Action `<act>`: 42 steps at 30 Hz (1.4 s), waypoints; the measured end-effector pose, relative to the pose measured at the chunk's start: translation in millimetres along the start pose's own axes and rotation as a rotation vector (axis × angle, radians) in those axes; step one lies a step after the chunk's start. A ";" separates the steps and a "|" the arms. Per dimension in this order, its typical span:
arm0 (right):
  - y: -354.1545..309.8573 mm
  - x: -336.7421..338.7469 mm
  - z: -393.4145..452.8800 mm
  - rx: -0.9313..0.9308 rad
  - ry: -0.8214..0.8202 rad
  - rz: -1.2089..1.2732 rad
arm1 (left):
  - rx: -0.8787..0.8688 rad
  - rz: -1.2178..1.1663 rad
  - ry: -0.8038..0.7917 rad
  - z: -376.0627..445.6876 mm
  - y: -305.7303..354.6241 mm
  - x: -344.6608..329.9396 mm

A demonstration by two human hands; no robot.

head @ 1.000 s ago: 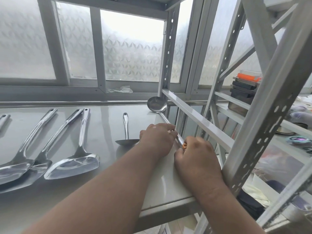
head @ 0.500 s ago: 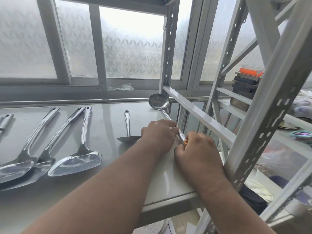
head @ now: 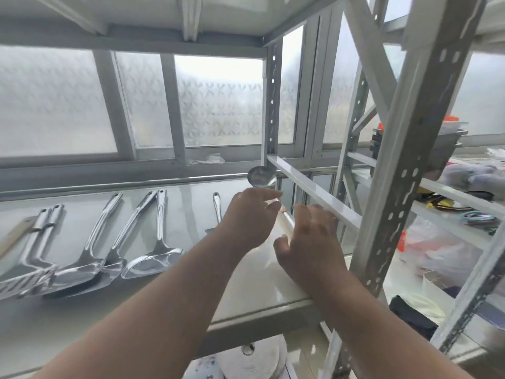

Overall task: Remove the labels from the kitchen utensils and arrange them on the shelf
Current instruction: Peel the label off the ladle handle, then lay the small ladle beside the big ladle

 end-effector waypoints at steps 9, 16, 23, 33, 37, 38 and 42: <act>-61.9 -28.8 15.7 0.273 -0.364 0.129 | 0.084 0.246 -0.109 -34.6 -67.7 103.4; -88.6 -51.4 25.2 0.244 -0.445 0.032 | 0.078 0.375 -0.192 -54.2 -86.4 98.5; -100.0 -10.2 27.5 0.427 -0.164 0.242 | -0.112 0.327 -0.017 -42.6 -76.0 113.3; -71.6 14.5 24.6 0.178 -0.089 0.401 | 0.124 -0.800 0.290 -20.5 -29.5 150.0; -57.4 6.1 17.6 0.143 -0.069 0.359 | 0.171 -0.992 0.326 -9.4 -11.6 158.1; -54.2 5.0 15.5 0.131 -0.067 0.352 | 0.173 -1.001 0.331 -6.0 -9.0 158.9; -44.3 1.0 7.1 0.086 -0.050 0.336 | 0.121 -0.863 0.208 6.4 -4.3 144.0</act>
Point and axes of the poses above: each hand's wrist, its own z-axis towards the middle knuckle, its own x-axis out of the back of the hand, y = z × x, the point moved 4 cm from there along z, towards the middle knuckle, and after that the axes turned 1 degree about -x, right-handed, at the moved point
